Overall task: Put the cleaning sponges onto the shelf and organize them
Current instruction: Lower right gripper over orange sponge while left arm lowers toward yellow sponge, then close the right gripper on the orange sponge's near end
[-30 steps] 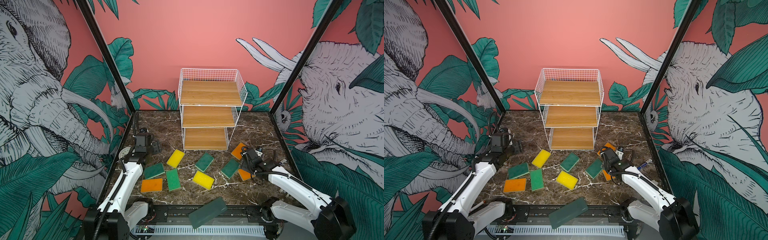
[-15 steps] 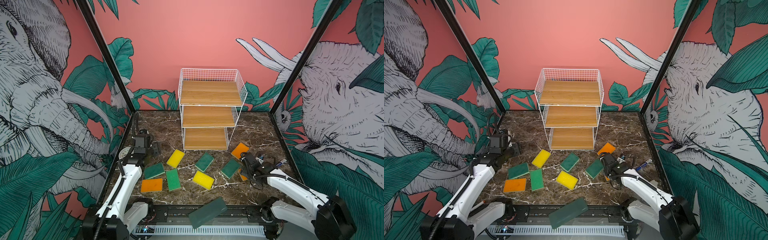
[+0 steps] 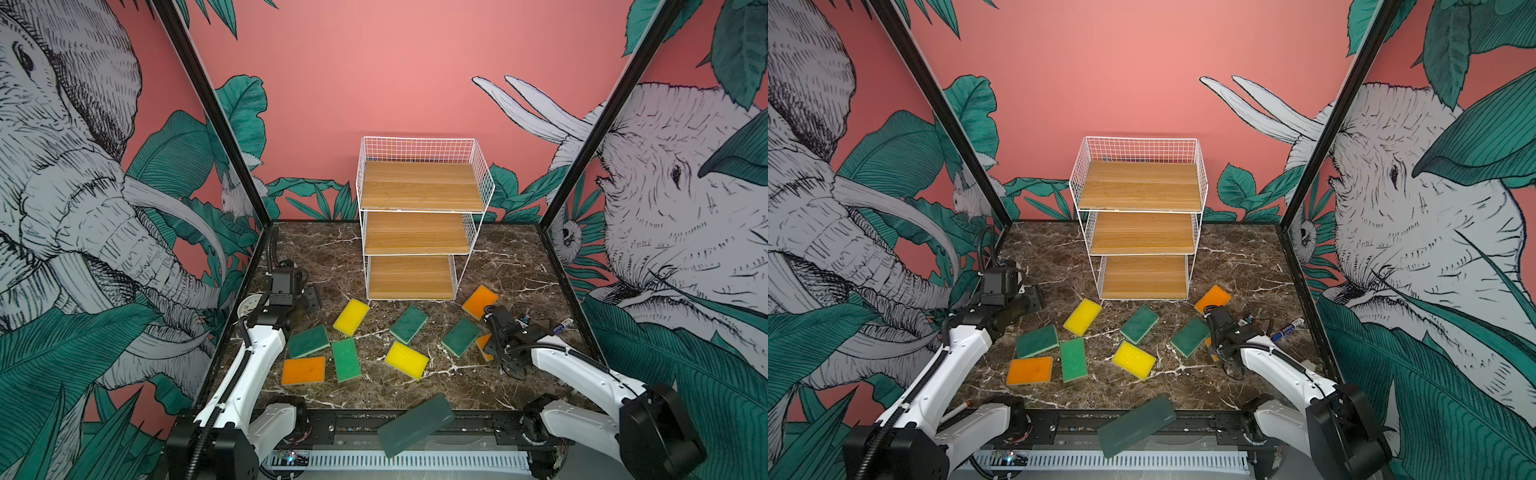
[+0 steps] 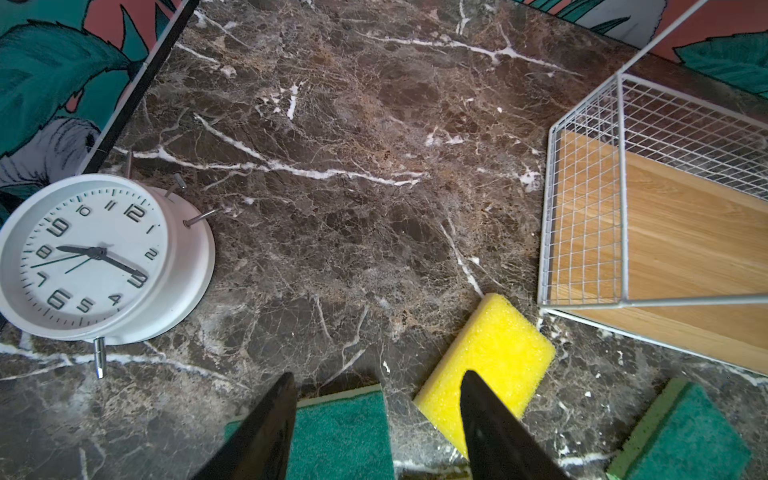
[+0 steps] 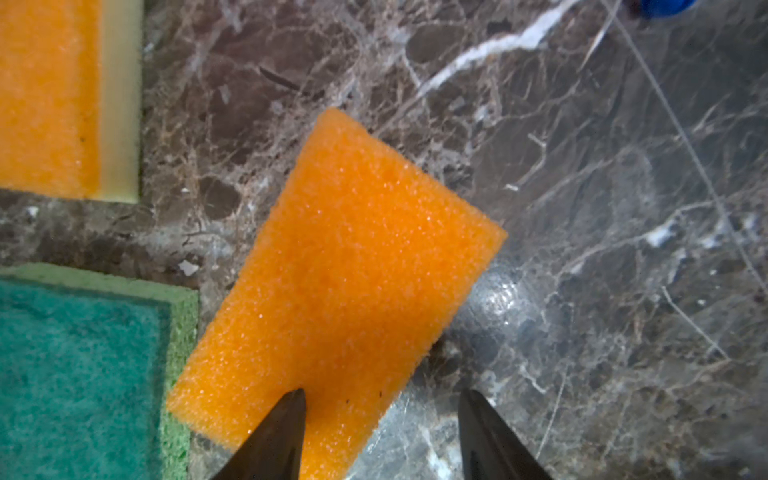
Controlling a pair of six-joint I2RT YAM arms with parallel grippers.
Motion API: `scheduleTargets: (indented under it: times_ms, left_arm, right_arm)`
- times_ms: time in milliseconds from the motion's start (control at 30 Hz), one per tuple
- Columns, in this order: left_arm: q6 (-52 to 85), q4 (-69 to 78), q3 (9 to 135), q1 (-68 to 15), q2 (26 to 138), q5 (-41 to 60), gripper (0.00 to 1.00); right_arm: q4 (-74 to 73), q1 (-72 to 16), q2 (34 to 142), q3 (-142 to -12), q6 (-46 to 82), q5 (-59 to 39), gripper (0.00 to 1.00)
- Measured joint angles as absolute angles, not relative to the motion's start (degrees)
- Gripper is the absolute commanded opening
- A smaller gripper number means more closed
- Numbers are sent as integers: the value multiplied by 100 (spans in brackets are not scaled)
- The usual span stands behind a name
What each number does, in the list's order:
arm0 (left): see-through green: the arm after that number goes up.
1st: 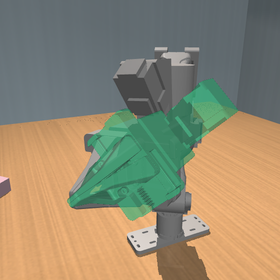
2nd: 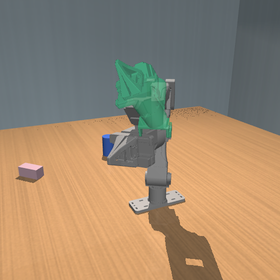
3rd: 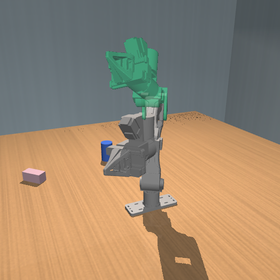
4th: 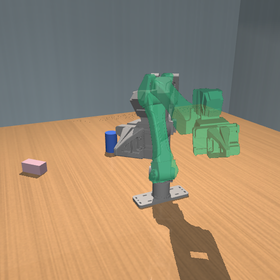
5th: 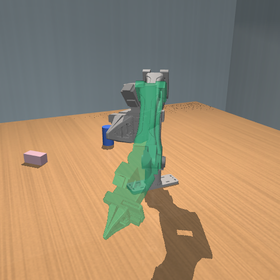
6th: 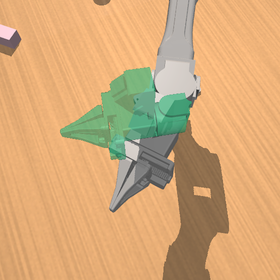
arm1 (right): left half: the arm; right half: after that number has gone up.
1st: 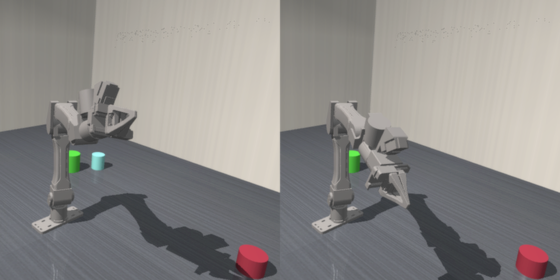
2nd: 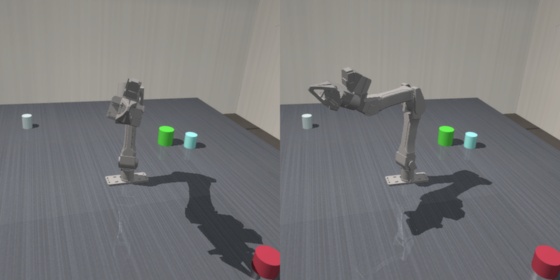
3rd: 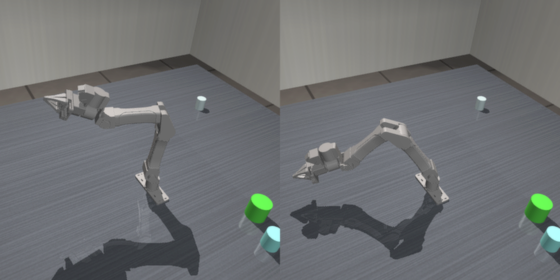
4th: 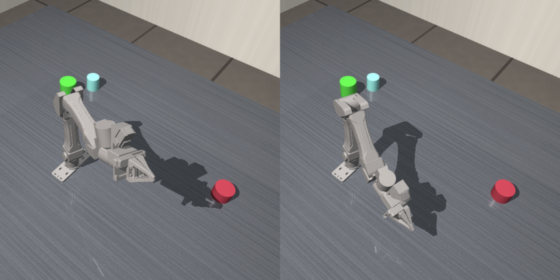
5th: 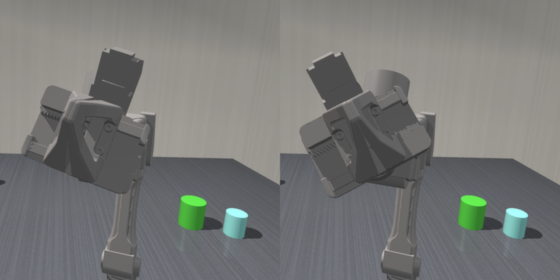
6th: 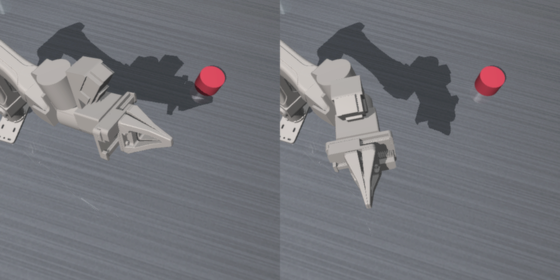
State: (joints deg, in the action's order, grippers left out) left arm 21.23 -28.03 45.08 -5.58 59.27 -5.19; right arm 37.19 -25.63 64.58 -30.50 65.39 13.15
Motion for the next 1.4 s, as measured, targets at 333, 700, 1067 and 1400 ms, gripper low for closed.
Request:
scheduleTargets:
  times_ms: [333, 700, 1067, 1400]
  left_arm:
    - [2316, -2803, 4508, -558, 5946, -561, 61]
    - [2449, -2939, 4508, -558, 5959, -714, 59]
    - [2539, -2950, 4508, -558, 5951, -779, 59]
    - [2488, -2969, 4508, -558, 5874, -746, 66]
  right_arm:
    - [3712, -2110, 6965, -3424, 5732, 1433, 43]
    - [3752, -2060, 7535, -3769, 4735, 1214, 36]
    - [4191, -2088, 7717, -4357, 3723, 1251, 41]
    - [4204, -2458, 7146, -4287, 4084, 1166, 86]
